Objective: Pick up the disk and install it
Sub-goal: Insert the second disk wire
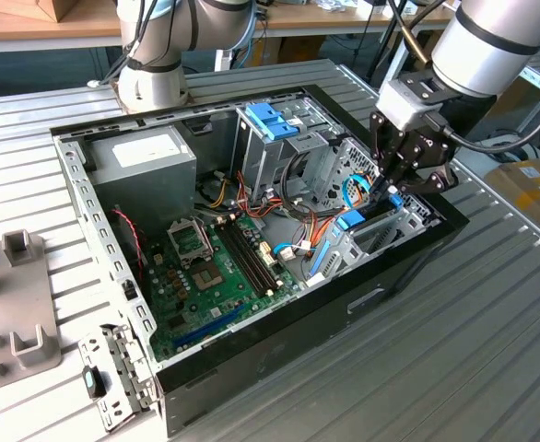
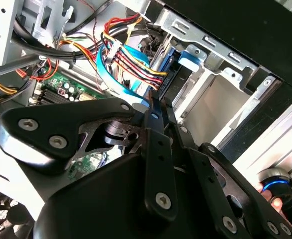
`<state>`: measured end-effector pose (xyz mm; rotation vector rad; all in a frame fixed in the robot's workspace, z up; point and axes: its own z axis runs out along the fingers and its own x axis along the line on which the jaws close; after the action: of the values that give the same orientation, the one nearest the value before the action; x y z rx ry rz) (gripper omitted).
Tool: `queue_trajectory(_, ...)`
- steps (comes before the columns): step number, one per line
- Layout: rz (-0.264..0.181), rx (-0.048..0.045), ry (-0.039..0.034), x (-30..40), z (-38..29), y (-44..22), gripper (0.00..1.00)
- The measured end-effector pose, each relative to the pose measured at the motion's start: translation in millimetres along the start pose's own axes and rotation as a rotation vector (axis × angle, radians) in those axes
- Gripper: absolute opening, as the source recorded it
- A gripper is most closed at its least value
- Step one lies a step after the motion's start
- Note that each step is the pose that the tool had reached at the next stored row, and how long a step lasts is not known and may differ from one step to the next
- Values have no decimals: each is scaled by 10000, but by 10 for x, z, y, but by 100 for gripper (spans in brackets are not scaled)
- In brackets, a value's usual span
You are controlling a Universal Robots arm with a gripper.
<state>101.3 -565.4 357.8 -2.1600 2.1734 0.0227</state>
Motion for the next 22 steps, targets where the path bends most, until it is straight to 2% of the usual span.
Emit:
queue_trajectory(5,0,16,-3,-1,3,5,16)
queue_trajectory(22,0,16,-12,9,119,14,16)
